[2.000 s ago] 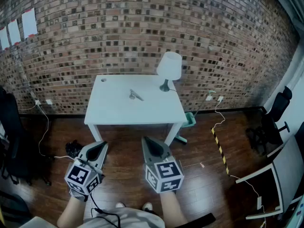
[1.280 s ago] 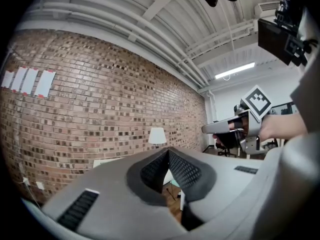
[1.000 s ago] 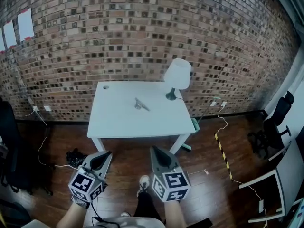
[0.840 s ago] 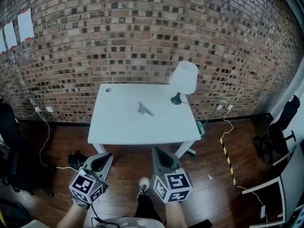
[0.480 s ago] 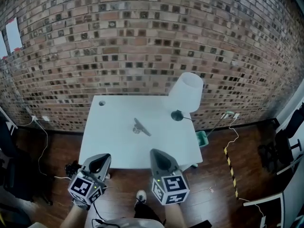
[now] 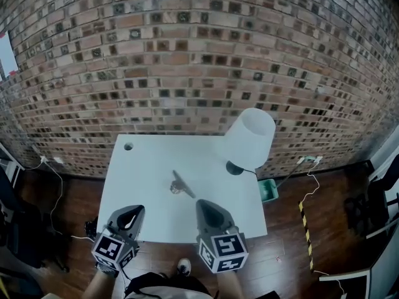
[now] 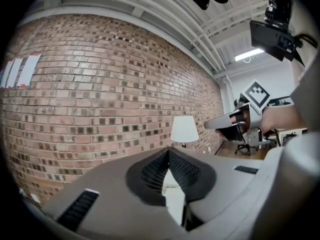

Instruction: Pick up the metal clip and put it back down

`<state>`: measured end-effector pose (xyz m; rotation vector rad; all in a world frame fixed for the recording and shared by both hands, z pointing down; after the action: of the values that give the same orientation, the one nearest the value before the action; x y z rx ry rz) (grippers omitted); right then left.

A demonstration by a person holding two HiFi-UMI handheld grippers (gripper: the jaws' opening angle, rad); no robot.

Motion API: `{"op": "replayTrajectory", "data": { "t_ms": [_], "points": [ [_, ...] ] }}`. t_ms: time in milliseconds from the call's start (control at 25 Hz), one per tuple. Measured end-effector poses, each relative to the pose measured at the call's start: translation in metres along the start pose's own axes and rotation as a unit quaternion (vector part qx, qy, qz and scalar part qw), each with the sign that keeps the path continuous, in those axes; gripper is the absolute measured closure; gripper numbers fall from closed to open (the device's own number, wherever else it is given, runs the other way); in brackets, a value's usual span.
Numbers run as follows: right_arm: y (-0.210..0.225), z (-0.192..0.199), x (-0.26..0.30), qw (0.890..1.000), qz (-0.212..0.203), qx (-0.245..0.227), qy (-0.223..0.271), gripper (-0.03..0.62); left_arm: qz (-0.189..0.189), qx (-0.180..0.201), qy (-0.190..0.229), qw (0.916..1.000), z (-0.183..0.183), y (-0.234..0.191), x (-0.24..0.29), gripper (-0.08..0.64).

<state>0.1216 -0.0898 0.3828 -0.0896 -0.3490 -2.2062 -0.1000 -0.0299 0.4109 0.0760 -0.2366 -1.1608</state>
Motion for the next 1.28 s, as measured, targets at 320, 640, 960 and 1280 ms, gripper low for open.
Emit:
{"op": "replayTrajectory", "data": {
  "t_ms": [320, 640, 960, 1280],
  "points": [
    [0.005, 0.001, 0.012, 1.0, 0.027, 0.014, -0.008, 0.597, 0.039, -0.198, -0.046, 0.9783, 0.049, -0.02, 0.043, 0.525],
    [0.016, 0.014, 0.027, 0.998, 0.054, 0.029, -0.025, 0.597, 0.091, -0.342, -0.117, 0.928, 0.096, -0.026, 0.114, 0.482],
    [0.037, 0.027, 0.06, 0.996, 0.066, 0.038, -0.043, 0.597, 0.125, -0.493, -0.152, 0.8475, 0.145, -0.028, 0.175, 0.458],
    [0.053, 0.041, 0.103, 0.995, 0.07, 0.047, -0.057, 0.597, 0.13, -0.539, -0.182, 0.8121, 0.19, -0.029, 0.21, 0.445]
  ]
}}
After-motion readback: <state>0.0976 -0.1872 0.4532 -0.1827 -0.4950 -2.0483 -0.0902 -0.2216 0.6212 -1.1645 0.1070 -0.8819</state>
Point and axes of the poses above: the fingertips, and each gripper's own axes: x forward along the fingers, y to its right, z out of its underside, the point moved 6 cm from there along -x, backward along the fingers, and after that the axes turned 5 degrees about x, right-handed, at the moved point
